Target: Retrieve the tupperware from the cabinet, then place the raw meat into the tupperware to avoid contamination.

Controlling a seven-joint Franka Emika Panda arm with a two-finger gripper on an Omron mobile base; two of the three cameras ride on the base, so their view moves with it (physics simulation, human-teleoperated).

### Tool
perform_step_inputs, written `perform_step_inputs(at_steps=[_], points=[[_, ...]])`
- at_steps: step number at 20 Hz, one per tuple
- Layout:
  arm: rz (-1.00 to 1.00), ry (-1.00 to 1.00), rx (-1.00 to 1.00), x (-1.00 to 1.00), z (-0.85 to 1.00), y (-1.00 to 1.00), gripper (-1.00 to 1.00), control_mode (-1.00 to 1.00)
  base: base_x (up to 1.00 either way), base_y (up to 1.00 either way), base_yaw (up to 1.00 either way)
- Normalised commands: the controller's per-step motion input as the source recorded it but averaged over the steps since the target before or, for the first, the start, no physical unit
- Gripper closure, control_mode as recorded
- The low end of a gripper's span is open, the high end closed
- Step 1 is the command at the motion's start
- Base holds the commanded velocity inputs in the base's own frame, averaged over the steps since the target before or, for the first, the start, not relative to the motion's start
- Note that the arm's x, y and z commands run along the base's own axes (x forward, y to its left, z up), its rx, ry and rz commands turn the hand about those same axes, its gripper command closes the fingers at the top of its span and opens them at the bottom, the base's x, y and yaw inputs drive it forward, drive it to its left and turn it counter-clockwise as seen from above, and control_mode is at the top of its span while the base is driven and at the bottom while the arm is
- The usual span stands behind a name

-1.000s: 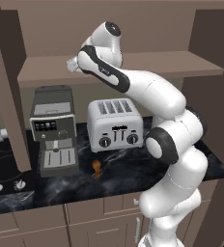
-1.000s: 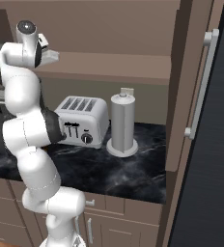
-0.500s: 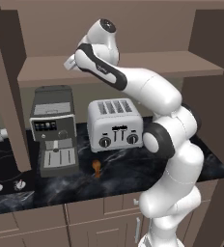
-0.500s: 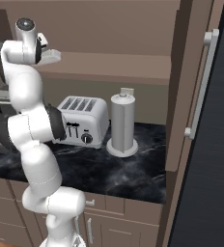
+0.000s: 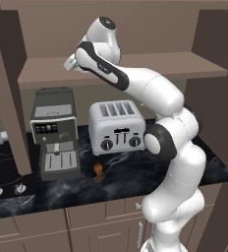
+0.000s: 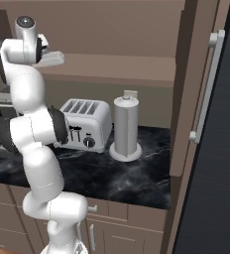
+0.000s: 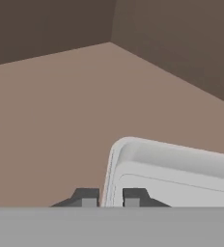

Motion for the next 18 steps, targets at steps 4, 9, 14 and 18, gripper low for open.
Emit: perform_step_inputs(at_steps=[4, 9, 14, 18], points=[[0.0, 0.0, 0.0, -0.02, 0.0, 0.0, 1.0, -1.0, 0.0, 0.0, 0.0], [0.0, 0.0, 0.0, -0.12, 0.0, 0.0, 1.0, -1.0, 0.0, 0.0, 0.0], [0.0, 0.0, 0.0, -0.19, 0.0, -0.03, 1.0, -1.0, 0.0, 0.0, 0.0], [0.0, 0.0, 0.0, -0.22, 0.0, -0.08, 1.0, -1.0, 0.0, 0.0, 0.0]])
